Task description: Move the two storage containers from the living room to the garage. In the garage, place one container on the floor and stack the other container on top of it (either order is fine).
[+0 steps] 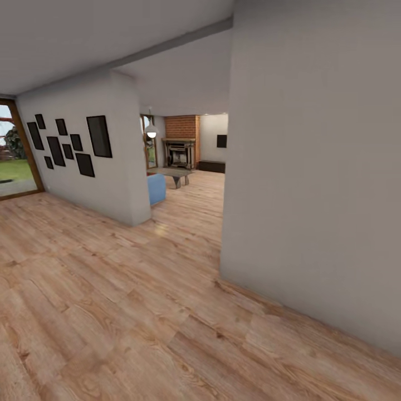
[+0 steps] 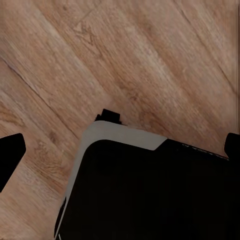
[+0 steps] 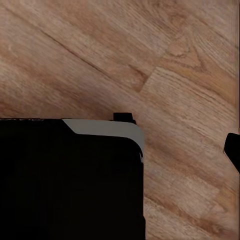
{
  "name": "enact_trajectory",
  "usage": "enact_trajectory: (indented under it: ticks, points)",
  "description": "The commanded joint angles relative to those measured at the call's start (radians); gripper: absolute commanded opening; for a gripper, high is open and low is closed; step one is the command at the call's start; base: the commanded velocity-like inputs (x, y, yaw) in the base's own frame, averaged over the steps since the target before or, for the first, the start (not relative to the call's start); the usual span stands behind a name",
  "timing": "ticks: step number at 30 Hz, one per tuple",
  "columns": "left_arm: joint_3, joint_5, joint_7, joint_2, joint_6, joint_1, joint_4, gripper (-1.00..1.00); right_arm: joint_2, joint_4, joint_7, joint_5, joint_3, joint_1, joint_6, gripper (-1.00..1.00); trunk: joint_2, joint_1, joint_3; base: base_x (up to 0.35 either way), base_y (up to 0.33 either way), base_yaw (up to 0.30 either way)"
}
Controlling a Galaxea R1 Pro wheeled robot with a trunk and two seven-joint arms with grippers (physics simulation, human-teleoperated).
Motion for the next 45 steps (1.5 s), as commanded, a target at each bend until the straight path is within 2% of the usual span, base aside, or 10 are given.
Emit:
enact_trajectory:
  ticks: [1,16,45]
  points:
    - [-0.008,0.007,0.003,0.0,-0.001,-0.001,0.0,1.0,0.001,0.003,-0.002,-0.009,0.009,-0.001,-0.005,1.0,-0.001,0.001,-0.002,0.303,-0.123,0.0]
    - [-0.008,0.008,0.003,0.001,-0.002,-0.001,0.0,1.0,0.002,0.003,-0.003,-0.009,0.006,-0.001,-0.007,1.0,-0.001,0.001,-0.002,0.306,-0.107,0.035]
    - [-0.008,0.008,0.003,0.003,-0.001,-0.001,0.0,1.0,0.001,0.003,-0.003,-0.006,0.011,-0.001,-0.006,1.0,-0.001,0.001,-0.002,0.322,-0.003,0.27]
